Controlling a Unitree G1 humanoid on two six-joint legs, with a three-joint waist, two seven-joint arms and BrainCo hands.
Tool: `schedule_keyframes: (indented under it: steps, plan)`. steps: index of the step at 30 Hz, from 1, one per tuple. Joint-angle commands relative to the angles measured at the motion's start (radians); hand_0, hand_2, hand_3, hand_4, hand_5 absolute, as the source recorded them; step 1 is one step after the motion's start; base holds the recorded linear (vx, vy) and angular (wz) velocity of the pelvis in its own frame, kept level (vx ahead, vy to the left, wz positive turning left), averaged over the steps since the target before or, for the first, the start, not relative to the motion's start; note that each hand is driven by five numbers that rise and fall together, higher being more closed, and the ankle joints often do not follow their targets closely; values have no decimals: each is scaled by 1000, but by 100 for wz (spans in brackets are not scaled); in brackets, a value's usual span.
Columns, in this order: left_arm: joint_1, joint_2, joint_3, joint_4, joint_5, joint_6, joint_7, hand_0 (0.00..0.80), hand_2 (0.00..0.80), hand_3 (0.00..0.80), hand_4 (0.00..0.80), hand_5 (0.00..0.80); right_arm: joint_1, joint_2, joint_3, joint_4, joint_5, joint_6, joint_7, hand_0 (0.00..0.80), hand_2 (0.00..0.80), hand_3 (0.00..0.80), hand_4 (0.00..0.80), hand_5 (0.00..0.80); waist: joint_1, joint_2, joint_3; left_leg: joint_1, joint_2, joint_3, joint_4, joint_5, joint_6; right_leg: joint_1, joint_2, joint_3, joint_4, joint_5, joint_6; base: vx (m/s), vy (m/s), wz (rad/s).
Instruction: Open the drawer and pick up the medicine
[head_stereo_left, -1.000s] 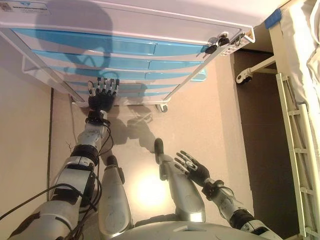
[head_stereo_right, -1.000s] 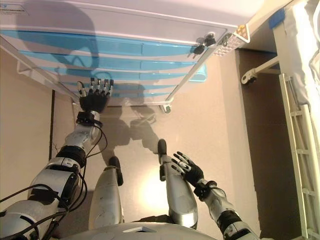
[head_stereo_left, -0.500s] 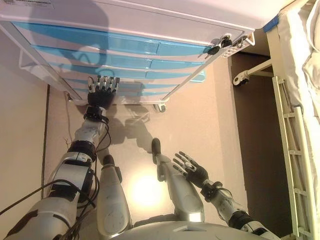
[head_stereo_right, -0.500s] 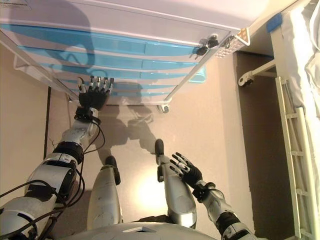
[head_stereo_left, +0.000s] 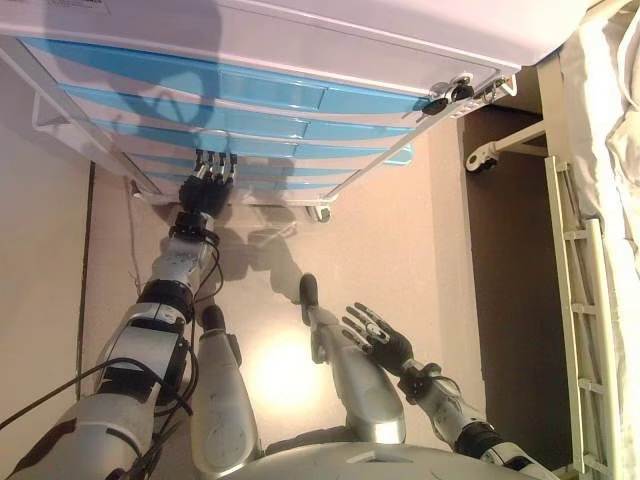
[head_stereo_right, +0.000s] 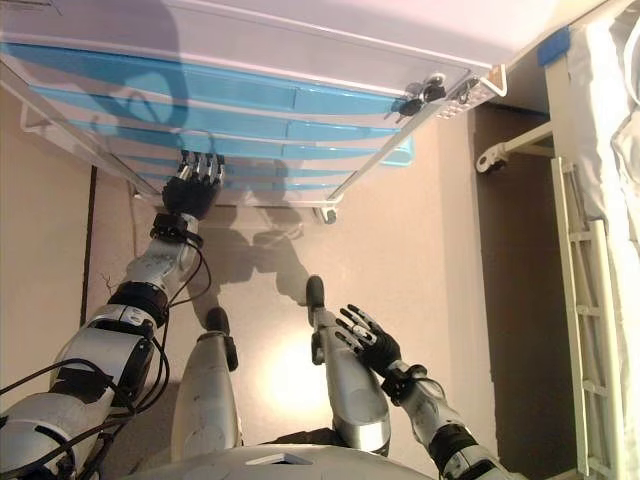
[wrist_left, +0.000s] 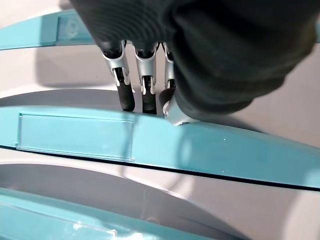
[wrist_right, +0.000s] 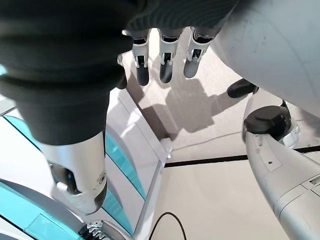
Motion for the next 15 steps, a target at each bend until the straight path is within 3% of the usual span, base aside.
schedule_keyframes:
  steps: [1, 8, 15]
  plan:
    - [12, -12, 42, -132, 22, 5, -170, 800, 800, 800, 800, 800, 88, -24, 40, -68, -29, 35, -19, 0, 0, 0, 0, 0, 43, 53, 22, 20, -32, 5, -141, 99, 33, 46, 35, -36, 64, -73, -11, -22, -2, 10]
    - [140, -28, 63, -103, 47, 41, -257, 800, 800, 800, 800, 800, 92, -47, 14, -92, -52, 43, -29, 0, 0, 0, 0, 0, 64, 74, 28, 40, -35, -16, -170, 126, 24, 60, 28, -76, 70, -87, -21, -18, 15, 14]
    - [325, -110, 54, -104, 64, 34, -326, 800, 800, 800, 800, 800, 97, -56, -19, -108, -67, 51, -45, 0, 0, 0, 0, 0, 97, 94, 31, 49, -44, -44, -176, 146, 19, 69, 20, -120, 96, -106, -28, -6, 2, 9]
